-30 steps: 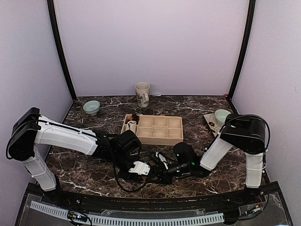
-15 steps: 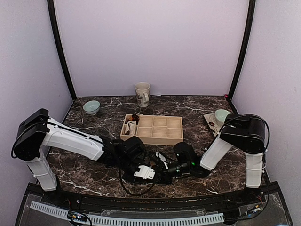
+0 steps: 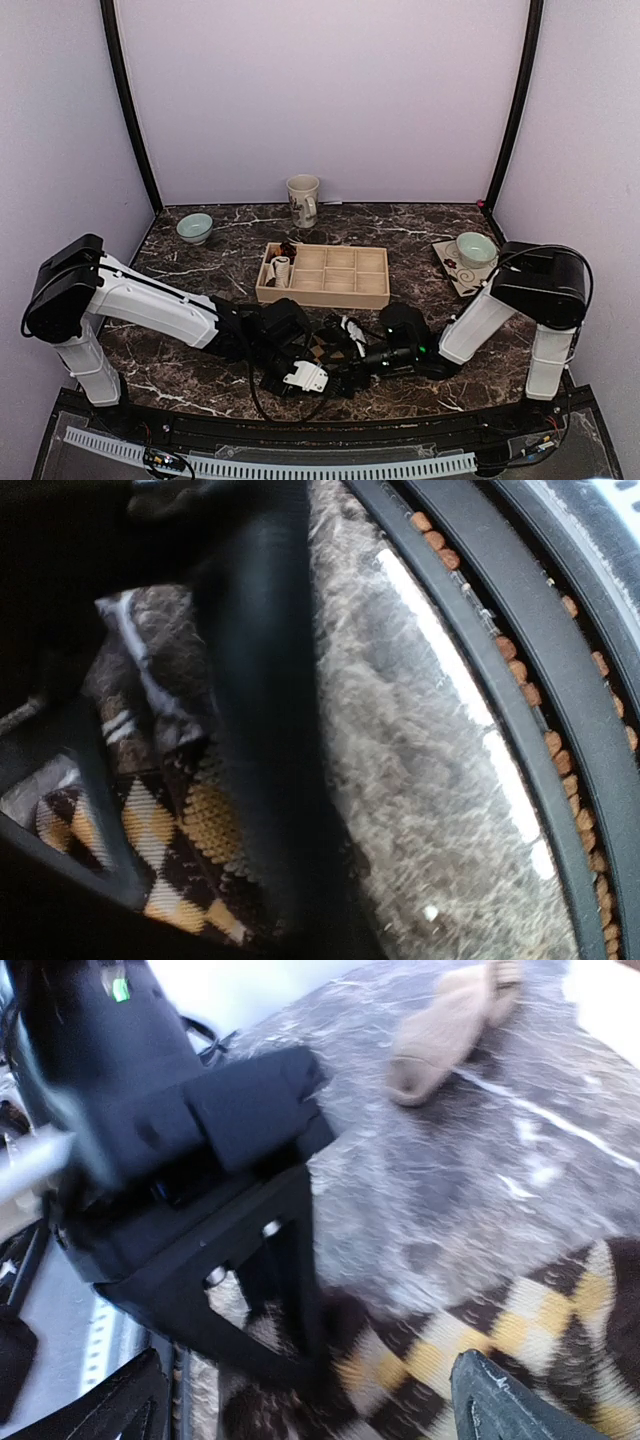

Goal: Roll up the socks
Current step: Roll the sock at the center of the board.

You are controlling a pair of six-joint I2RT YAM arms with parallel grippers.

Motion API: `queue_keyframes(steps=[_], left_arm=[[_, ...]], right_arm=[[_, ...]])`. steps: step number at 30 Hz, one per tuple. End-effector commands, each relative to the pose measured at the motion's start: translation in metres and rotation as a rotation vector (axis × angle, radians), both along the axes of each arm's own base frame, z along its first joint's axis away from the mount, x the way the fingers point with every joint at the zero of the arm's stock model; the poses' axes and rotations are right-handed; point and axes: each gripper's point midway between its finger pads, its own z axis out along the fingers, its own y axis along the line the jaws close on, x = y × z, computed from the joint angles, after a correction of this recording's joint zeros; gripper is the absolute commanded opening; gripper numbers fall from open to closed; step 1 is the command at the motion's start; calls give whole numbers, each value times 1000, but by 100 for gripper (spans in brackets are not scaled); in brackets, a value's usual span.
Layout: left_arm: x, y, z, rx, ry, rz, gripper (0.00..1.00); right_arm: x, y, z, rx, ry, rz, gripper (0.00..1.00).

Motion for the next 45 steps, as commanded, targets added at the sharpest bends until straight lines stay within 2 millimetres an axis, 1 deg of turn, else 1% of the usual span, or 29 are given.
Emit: queue_keyframes(steps=[1, 2, 4, 6, 7, 8, 9, 10, 11, 12, 14, 15, 16, 17, 19, 21, 22, 25, 27, 30, 32, 34, 35, 37, 39, 42, 45], left_arm=[[-17, 32, -33, 155, 107, 17, 0], [-18, 33, -33, 156, 115, 14, 0], [-20, 34, -35, 166, 123, 12, 0], [-19, 36, -39, 181, 124, 15, 0], [-19, 36, -41, 186, 126, 16, 0], [-20, 38, -42, 193, 128, 16, 0], [-20, 38, -44, 199, 130, 15, 0], [-21, 39, -46, 210, 139, 16, 0], [-21, 39, -47, 218, 145, 18, 0], [-22, 41, -50, 232, 158, 18, 0], [-23, 41, -50, 243, 193, 25, 0], [-25, 42, -51, 254, 229, 28, 0], [-25, 42, -50, 265, 260, 35, 0], [-23, 43, -50, 276, 295, 48, 0], [-22, 46, -51, 300, 369, 70, 0], [-21, 46, -51, 311, 443, 91, 0], [-21, 47, -51, 319, 478, 100, 0], [-21, 49, -52, 349, 582, 116, 0], [-23, 50, -53, 372, 656, 121, 0], [-27, 49, -53, 408, 767, 118, 0], [-25, 46, -52, 419, 816, 119, 0], [-21, 42, -50, 418, 852, 122, 0], [-24, 40, -47, 411, 905, 123, 0], [-26, 40, -48, 430, 950, 127, 0], [-30, 42, -51, 455, 993, 122, 0], [-31, 43, -56, 487, 1030, 123, 1], [-30, 40, -59, 487, 1034, 124, 1]], right_arm=[[14, -85, -80, -374, 66, -287, 99], [23, -93, -73, -365, 29, -358, 99], [33, -105, -59, -341, -10, -448, 99], [43, -119, -57, -383, -45, -522, 99], [50, -128, -55, -400, -66, -586, 99], [58, -136, -47, -398, -89, -651, 99], [66, -141, -32, -363, -119, -705, 99], [72, -146, -12, -298, -149, -765, 99], [77, -157, 6, -236, -173, -835, 99], [85, -164, 31, -145, -178, -920, 99], [96, -193, 57, -19, -127, -1121, 99], [97, -201, 63, 4, -112, -1165, 99], [94, -203, 70, 15, -142, -1146, 99], [92, -200, 83, 57, -193, -1103, 99], [81, -192, 102, 106, -301, -988, 99], [68, -181, 108, 81, -371, -872, 99], [61, -175, 107, 42, -403, -810, 99], [42, -163, 95, -120, -511, -687, 99], [27, -153, 91, -175, -572, -618, 98], [1, -131, 83, -216, -660, -468, 89], [-13, -115, 76, -262, -724, -375, 86], [-22, -99, 75, -298, -795, -316, 83], [-29, -92, 73, -317, -842, -279, 82], [-34, -80, 70, -335, -909, -243, 79], [-37, -69, 72, -303, -943, -226, 78], [-43, -51, 68, -272, -1003, -147, 75], [-47, -32, 56, -285, -1043, -59, 66]])
